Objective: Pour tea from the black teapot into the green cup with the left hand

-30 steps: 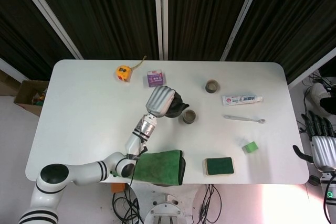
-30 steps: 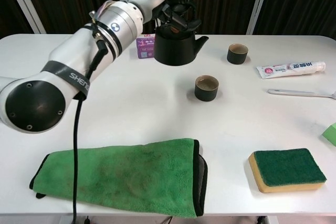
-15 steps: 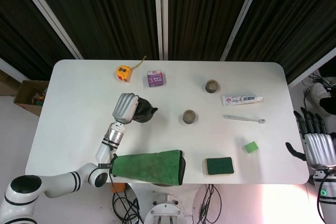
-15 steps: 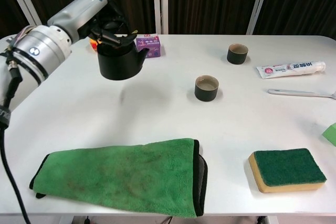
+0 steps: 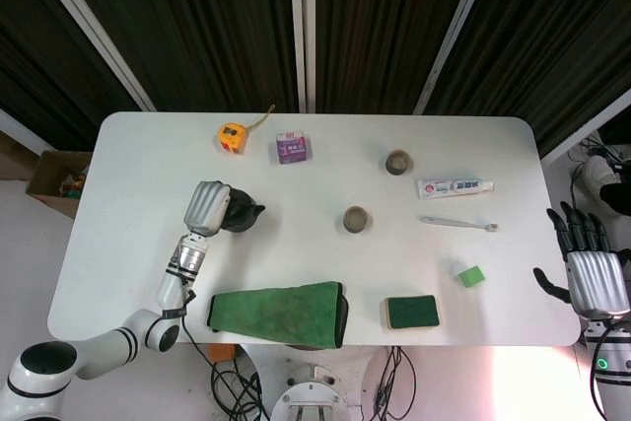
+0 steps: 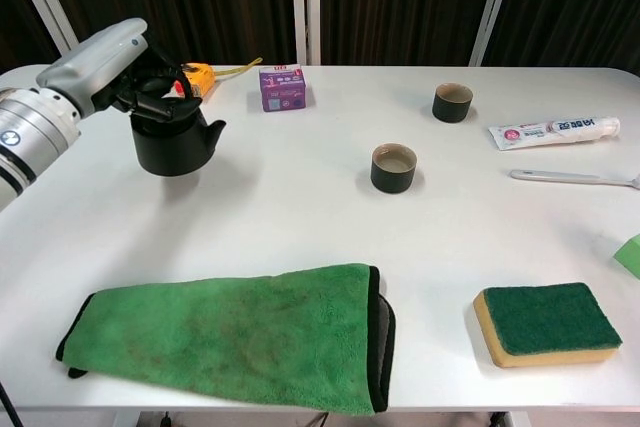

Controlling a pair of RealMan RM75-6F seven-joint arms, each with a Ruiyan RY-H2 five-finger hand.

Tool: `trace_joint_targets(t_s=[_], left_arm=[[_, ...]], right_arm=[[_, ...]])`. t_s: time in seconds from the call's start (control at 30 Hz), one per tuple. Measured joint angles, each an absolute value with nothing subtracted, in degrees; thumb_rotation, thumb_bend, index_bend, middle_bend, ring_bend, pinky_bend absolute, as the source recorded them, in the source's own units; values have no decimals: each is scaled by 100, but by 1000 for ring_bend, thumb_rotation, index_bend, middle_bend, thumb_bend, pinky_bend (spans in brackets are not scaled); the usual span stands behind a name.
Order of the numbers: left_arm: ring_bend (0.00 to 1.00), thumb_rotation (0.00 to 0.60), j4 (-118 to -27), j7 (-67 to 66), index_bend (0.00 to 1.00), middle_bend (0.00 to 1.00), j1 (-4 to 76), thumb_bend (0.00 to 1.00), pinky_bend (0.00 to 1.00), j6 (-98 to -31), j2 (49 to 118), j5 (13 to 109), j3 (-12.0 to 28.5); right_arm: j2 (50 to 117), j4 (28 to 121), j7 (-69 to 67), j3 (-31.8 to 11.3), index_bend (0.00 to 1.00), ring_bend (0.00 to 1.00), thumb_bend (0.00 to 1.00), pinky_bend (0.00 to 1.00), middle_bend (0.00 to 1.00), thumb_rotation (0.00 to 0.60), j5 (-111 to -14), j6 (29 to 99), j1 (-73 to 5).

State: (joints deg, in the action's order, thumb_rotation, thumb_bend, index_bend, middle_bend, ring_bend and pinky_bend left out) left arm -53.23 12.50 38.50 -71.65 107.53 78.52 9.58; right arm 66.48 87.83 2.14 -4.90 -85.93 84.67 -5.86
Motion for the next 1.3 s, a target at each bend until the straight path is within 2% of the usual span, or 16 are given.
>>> trace_joint_targets(t_s=[0.23, 0.43, 0.67, 0.73, 0.87, 1.0, 1.3], left_arm=[[997, 591, -4643, 1582, 1000, 1000, 3798, 412, 677, -7157, 11074, 7974, 890], [995, 531, -4166, 1826, 1000, 1000, 3773, 393, 672, -7104, 11332, 8088, 823], [992, 516, -3870, 1968, 1000, 1000, 3785, 390, 668, -7006, 11498, 8119, 851], [990, 496, -3849, 1998, 1000, 1000, 3791, 384, 667, -7028, 11507, 8145, 860], [980, 418, -3798, 2028, 1000, 1000, 3793, 291, 664, -7038, 11515, 8187, 854], [966, 313, -3733, 2028, 1000, 1000, 3786, 182, 652, -7009, 11520, 8219, 832], [927, 30, -3511, 2067, 999, 978, 3793, 104, 618, -7055, 11536, 8402, 708]], right_arm=[[6657, 8843, 319, -465, 0, 0, 193, 0, 0, 600, -8611, 8432, -608], [6663, 8814, 315, -459, 0, 0, 194, 0, 0, 600, -8574, 8401, -609], [6639, 8824, 321, -462, 0, 0, 193, 0, 0, 600, -8570, 8426, -602], [6638, 8823, 321, -463, 0, 0, 193, 0, 0, 600, -8565, 8420, -603], [6652, 8817, 324, -452, 0, 0, 194, 0, 0, 600, -8566, 8395, -613], [6652, 8822, 330, -451, 0, 0, 193, 0, 0, 600, -8575, 8399, -618], [6636, 8836, 334, -451, 0, 0, 193, 0, 0, 600, -8570, 8425, -604]])
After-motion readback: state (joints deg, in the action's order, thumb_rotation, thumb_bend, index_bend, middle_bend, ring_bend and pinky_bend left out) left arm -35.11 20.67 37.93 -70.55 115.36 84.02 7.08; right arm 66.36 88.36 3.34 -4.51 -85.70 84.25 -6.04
